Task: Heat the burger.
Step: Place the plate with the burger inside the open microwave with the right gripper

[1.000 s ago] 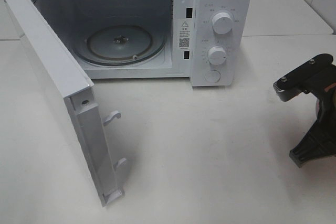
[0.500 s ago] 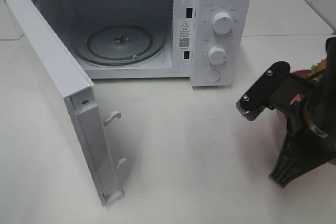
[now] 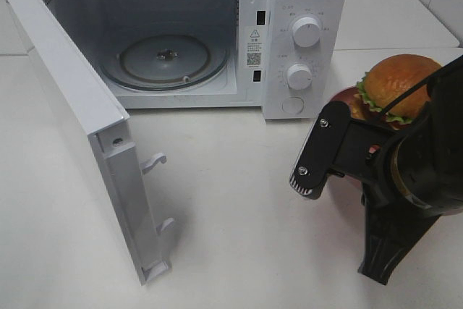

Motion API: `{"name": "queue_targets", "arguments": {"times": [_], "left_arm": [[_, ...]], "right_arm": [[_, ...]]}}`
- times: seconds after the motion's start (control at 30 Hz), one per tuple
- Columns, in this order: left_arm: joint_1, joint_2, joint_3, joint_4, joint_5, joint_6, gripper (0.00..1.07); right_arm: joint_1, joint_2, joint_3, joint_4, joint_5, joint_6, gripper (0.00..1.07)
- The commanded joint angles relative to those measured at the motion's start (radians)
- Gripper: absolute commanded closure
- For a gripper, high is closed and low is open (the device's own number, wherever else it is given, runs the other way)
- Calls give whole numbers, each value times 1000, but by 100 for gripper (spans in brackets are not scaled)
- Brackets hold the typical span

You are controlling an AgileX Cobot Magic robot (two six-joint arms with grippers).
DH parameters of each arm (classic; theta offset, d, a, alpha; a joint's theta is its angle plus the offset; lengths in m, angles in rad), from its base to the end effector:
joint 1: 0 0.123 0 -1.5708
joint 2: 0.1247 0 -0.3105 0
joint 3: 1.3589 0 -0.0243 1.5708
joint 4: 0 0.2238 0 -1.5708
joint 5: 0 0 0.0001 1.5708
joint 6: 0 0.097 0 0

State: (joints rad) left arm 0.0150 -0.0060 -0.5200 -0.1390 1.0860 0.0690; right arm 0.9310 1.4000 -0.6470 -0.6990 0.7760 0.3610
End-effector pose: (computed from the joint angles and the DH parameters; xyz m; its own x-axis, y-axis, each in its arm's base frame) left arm -0.0533 -0.0127 0.2649 -0.4514 -0.0029 -0.8923 0.0962 0.9940 -0.0519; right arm 0.1539 0.1335 0.2304 -0.4522 -0.8744 -0.1759 -0.7393 0.4778 -0.4745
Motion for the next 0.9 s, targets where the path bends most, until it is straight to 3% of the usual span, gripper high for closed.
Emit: {"name": "queue_targets", "arguments": {"times": [0.03,0.9], "left_arm": [[-4,-16,4,-6,-14,3,20],[-4,-16,4,-6,-14,3,20]], "right_arm": [[3,-10,0,-66,-24,-51,105],[3,-10,-1,-70,-206,-567,104]]}}
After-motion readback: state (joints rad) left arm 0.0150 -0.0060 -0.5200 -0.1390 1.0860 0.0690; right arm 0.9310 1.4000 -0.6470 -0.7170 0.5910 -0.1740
